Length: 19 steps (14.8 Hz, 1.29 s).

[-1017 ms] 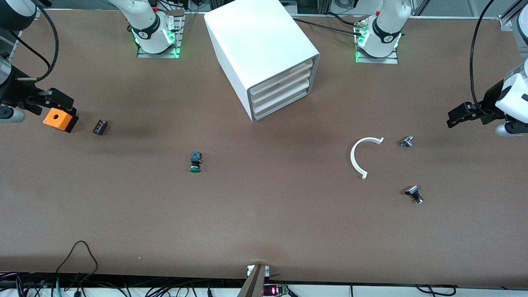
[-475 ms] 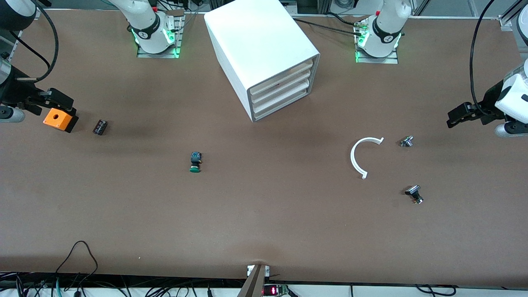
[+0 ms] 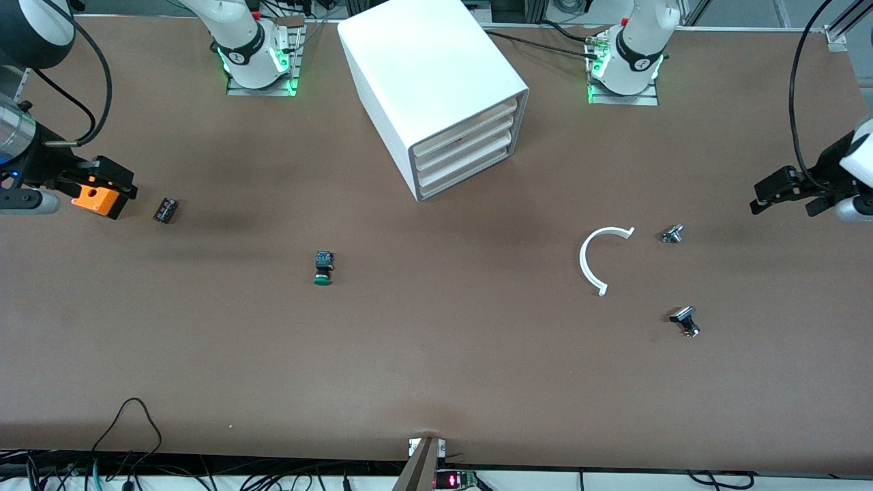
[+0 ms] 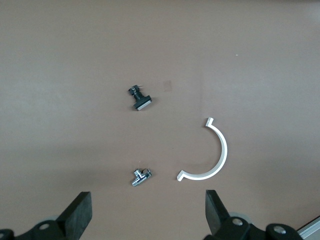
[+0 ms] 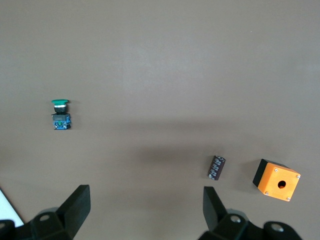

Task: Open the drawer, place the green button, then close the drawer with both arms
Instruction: 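Move the right gripper toward the green button while the left gripper approaches the cabinet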

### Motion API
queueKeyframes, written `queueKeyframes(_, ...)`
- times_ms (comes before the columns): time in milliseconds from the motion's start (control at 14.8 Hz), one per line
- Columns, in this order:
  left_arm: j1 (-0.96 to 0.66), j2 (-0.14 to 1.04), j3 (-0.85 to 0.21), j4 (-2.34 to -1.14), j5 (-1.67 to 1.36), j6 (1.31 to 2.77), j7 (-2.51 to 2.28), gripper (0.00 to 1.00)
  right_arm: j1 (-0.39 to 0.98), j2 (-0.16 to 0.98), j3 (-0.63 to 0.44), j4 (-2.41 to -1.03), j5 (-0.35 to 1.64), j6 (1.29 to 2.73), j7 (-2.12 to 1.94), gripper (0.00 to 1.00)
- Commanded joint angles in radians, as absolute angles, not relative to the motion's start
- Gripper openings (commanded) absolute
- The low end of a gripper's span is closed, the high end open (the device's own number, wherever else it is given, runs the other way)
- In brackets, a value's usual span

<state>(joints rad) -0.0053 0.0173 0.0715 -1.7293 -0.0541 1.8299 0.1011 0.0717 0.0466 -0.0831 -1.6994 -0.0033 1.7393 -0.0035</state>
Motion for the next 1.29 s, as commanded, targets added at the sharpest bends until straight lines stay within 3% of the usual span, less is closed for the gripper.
queueKeyframes(0, 0.002, 0.024, 0.058, -1.7, -0.034, 1.806, 0.118, 1.0, 0.075, 0.067, -0.083, -1.686, 0.003, 1.74, -0.011, 1.0)
queueKeyframes(814, 0.0, 0.035, 0.06, -1.681, -0.024, 1.793, 0.126, 1.0, 0.118, 0.19, -0.077, -1.686, 0.026, 1.83, -0.021, 1.0)
queueKeyframes(1220, 0.005, 0.116, 0.021, -1.704, -0.028, 1.778, 0.129, 1.0, 0.178, 0.284, -0.071, -1.686, 0.026, 1.942, -0.021, 1.0)
